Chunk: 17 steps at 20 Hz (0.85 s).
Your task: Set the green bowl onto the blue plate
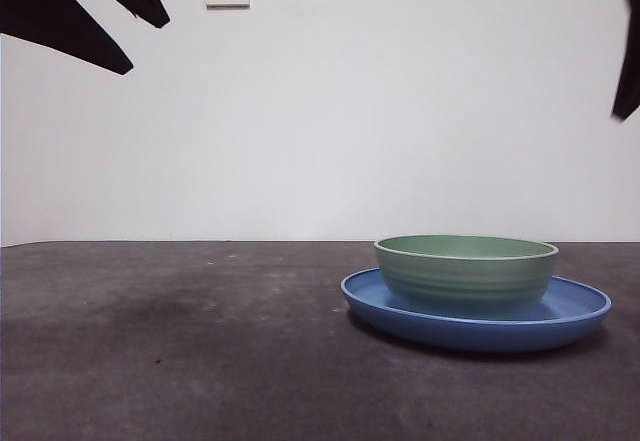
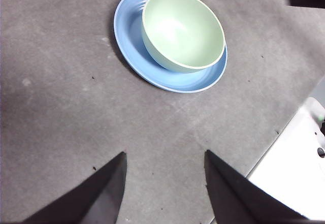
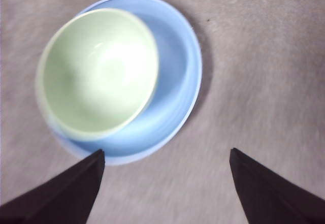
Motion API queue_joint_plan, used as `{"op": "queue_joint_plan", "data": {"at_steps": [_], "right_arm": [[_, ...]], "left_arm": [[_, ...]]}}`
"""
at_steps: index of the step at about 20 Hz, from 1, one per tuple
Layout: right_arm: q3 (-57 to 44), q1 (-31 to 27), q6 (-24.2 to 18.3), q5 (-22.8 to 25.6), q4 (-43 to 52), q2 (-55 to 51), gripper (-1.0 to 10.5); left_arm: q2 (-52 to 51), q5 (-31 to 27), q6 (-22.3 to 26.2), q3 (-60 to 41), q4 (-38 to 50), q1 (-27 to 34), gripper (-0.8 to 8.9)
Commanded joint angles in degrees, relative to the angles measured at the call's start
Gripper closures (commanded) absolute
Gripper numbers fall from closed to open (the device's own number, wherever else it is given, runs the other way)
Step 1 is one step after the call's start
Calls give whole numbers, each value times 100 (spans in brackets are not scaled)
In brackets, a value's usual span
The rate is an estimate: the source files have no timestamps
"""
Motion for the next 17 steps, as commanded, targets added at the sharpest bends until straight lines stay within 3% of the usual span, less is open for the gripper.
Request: {"op": "queue_joint_plan", "data": {"at_steps": [1,7,10,15,17], "right_arm": [[98,-59,57,-26,315,632,589],[98,-94,59,-192,1172,2092,599],[98,-94,61,-267,1502,2518,680],[98,-94,122,-289,1834,3003,685],[98,-92,125,-317,1941,3095,740]], "left_arm": [[37,35,-15,79,59,-26,566],[37,35,-13,79,68,-26,566],[37,35,-13,79,70,-26,566],[37,35,-17,79,72,-28,566],[37,35,-17,79,81,-26,566]]}}
